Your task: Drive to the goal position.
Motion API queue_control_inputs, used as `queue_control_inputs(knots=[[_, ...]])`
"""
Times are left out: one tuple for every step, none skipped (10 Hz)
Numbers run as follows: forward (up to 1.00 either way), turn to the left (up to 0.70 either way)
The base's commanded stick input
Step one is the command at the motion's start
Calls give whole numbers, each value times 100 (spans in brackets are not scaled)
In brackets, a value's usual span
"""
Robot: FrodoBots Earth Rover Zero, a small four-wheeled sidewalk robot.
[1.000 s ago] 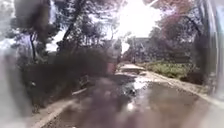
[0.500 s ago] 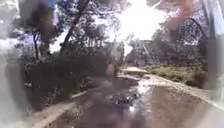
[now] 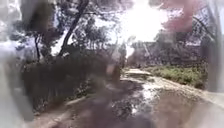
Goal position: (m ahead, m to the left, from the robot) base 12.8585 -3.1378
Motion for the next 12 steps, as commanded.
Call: queue_control_inputs(knots=[[70,0],[70,0],[70,-3],[70,-24],[70,-18],[70,0],[70,0],[70,0],[70,0],[70,0],[70,0],[70,0]])
